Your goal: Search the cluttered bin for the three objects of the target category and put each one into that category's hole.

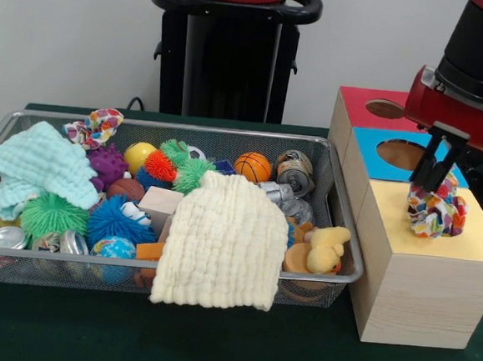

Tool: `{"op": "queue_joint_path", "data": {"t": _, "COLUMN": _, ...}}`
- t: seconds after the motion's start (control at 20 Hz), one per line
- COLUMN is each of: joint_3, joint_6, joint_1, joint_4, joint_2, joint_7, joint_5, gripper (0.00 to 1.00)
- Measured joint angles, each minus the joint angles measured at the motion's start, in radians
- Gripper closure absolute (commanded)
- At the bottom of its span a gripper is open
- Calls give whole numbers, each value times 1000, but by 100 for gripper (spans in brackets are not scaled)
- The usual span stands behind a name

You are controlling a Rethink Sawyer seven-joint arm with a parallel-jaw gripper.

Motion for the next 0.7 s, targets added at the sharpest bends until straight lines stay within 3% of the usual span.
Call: {"op": "queue_joint_path", "data": {"t": 0.7, "joint_3": 0, "joint_6": -39, "joint_1": 5, "joint_4": 20, "joint_2": 3, "joint_7": 0, "joint_5": 1, "gripper": 100}}
